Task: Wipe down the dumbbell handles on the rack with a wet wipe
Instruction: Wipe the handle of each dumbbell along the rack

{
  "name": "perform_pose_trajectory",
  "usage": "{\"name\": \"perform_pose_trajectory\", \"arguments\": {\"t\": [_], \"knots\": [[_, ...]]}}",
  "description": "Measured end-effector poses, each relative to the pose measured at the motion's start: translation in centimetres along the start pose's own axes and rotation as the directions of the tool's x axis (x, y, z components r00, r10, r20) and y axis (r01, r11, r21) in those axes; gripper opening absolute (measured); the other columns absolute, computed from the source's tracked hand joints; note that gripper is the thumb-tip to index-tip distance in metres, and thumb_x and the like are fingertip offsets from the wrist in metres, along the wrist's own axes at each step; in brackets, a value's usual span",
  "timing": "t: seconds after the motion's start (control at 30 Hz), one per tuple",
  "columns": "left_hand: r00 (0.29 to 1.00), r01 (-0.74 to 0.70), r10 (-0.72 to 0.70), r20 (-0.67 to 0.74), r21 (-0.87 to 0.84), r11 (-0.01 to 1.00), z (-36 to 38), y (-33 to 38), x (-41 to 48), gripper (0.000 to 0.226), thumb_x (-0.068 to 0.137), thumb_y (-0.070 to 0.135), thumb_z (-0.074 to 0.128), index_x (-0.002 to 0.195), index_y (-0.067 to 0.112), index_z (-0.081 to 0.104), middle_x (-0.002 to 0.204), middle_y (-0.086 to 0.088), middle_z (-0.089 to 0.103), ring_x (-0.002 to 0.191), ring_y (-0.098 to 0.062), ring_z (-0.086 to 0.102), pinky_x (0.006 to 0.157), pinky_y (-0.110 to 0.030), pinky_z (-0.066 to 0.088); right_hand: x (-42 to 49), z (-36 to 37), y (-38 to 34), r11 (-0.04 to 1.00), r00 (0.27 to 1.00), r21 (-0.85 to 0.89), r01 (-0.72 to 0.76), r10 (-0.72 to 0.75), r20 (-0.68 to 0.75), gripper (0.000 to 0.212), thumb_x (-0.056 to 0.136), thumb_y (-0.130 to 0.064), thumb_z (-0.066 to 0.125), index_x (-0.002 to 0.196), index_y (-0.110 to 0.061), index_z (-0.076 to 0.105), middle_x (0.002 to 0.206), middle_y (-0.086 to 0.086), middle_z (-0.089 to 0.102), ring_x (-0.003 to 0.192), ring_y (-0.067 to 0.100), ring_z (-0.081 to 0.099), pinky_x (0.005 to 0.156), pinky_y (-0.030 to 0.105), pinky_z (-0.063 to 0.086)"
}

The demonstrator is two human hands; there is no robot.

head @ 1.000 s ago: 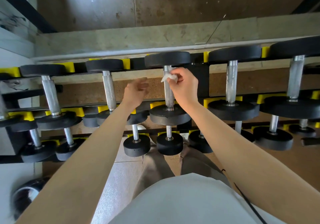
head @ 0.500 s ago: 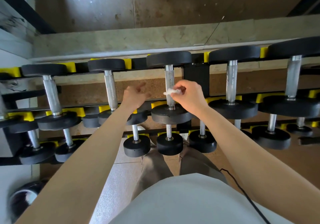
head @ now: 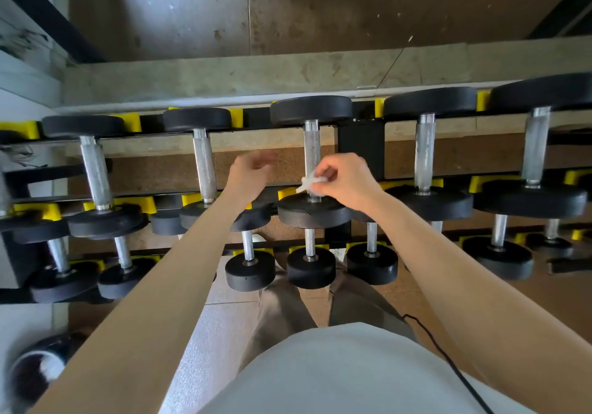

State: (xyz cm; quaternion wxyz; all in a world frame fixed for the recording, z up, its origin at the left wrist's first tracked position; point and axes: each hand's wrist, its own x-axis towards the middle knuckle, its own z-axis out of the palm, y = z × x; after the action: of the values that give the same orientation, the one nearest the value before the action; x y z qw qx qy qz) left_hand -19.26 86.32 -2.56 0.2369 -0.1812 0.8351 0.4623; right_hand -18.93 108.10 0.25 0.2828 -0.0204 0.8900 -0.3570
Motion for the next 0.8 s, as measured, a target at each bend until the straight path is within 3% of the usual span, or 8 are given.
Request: {"name": "perform_pose_trajectory", "arguments": {"t": [0.1, 0.27, 0.37, 0.43, 0.53, 0.63, 0.7, 0.8], "knots": [[0.998, -0.053, 0.055, 0.041, -0.039, 0.998, 0.9, 0.9, -1.1, 0.025, 0.093, 0.016, 0.059, 0.112, 0.022, 0.074, 0.113, 0.007, 0.072, 0.103, -0.016, 0.067, 0.1, -0.046, 0.054, 0.1, 1.6, -0.3, 0.998, 0.998, -0.059, 0.032, -0.029, 0.051, 0.02, 0.079, -0.026, 0.083, 0.095, -0.019, 0.076, 0.092, -0.007, 0.07, 0.08, 0.005, 0.063, 0.078, 0.022, 0.052], [0.991, -0.1, 0.103, 0.08, -0.039, 0.994, 2.1, 1.7, -2.4, 0.017, 0.093, 0.015, 0.063, 0.095, 0.031, 0.071, 0.099, 0.009, 0.072, 0.094, -0.011, 0.067, 0.096, -0.041, 0.055, 0.1, -0.4, 1.8, 0.982, 0.997, -0.178, -0.071, 0.075, 0.017, 0.015, 0.082, -0.021, 0.08, 0.095, -0.018, 0.074, 0.094, -0.004, 0.07, 0.084, 0.01, 0.064, 0.076, 0.025, 0.054], [0.993, -0.106, 0.107, 0.057, -0.029, 0.994, 2.7, 2.0, -3.1, 0.017, 0.093, 0.017, 0.065, 0.09, 0.033, 0.071, 0.094, 0.011, 0.072, 0.09, -0.008, 0.066, 0.092, -0.036, 0.056, -0.2, -1.9, 3.2, 0.99, 0.984, 0.003, -0.14, 0.139, -0.115, 0.017, 0.082, -0.021, 0.079, 0.098, -0.018, 0.072, 0.096, -0.006, 0.068, 0.083, 0.006, 0.062, 0.066, 0.016, 0.045], [0.991, -0.132, 0.133, 0.031, -0.037, 0.991, 3.4, 2.6, -3.9, 0.014, 0.095, 0.018, 0.065, 0.094, 0.03, 0.071, 0.093, 0.011, 0.072, 0.088, -0.006, 0.066, 0.088, -0.03, 0.056, -0.6, -2.2, 3.1, 0.973, 0.971, 0.186, -0.14, 0.171, -0.165, 0.016, 0.083, -0.02, 0.079, 0.096, -0.018, 0.07, 0.097, -0.009, 0.067, 0.084, 0.004, 0.063, 0.067, 0.016, 0.049], [0.972, -0.219, 0.227, 0.063, -0.122, 0.968, 5.0, 4.6, -5.1, 0.023, 0.096, 0.023, 0.065, 0.119, 0.03, 0.066, 0.107, 0.012, 0.069, 0.094, -0.001, 0.065, 0.083, -0.017, 0.053, -2.1, -2.8, 2.3, 0.854, 0.966, 0.509, -0.11, 0.212, -0.149, 0.013, 0.085, -0.013, 0.077, 0.092, -0.017, 0.066, 0.101, -0.002, 0.071, 0.086, 0.014, 0.072, 0.068, 0.025, 0.06], [0.929, -0.325, 0.34, 0.147, -0.118, 0.938, 7.6, 7.2, -5.4, 0.042, 0.097, 0.019, 0.065, 0.137, 0.027, 0.058, 0.123, 0.011, 0.065, 0.103, 0.006, 0.062, 0.087, -0.01, 0.05, -3.9, -4.3, 3.7, 0.804, 0.954, 0.593, -0.032, 0.202, -0.223, 0.015, 0.086, -0.011, 0.076, 0.096, -0.017, 0.066, 0.095, 0.001, 0.071, 0.084, 0.015, 0.072, 0.066, 0.026, 0.061], [0.929, -0.329, 0.338, 0.149, -0.085, 0.941, 9.0, 8.5, -5.5, 0.041, 0.097, 0.018, 0.064, 0.138, 0.025, 0.058, 0.124, 0.01, 0.065, 0.102, 0.006, 0.062, 0.088, -0.012, 0.05, -4.4, -5.6, 5.4, 0.806, 0.891, 0.591, 0.006, 0.264, -0.368, 0.018, 0.085, -0.013, 0.076, 0.097, -0.023, 0.067, 0.094, -0.002, 0.072, 0.085, 0.014, 0.072, 0.07, 0.029, 0.062], [0.945, -0.305, 0.304, 0.122, -0.01, 0.952, 11.0, 10.0, -5.6, 0.035, 0.098, 0.019, 0.062, 0.133, 0.023, 0.061, 0.121, 0.011, 0.066, 0.105, 0.002, 0.062, 0.094, -0.021, 0.052, -4.3, -9.2, 8.9, 0.849, 0.715, 0.526, -0.044, 0.394, -0.578, 0.02, 0.085, -0.018, 0.075, 0.104, -0.021, 0.069, 0.096, -0.009, 0.07, 0.088, 0.005, 0.066, 0.082, 0.028, 0.058]]}}
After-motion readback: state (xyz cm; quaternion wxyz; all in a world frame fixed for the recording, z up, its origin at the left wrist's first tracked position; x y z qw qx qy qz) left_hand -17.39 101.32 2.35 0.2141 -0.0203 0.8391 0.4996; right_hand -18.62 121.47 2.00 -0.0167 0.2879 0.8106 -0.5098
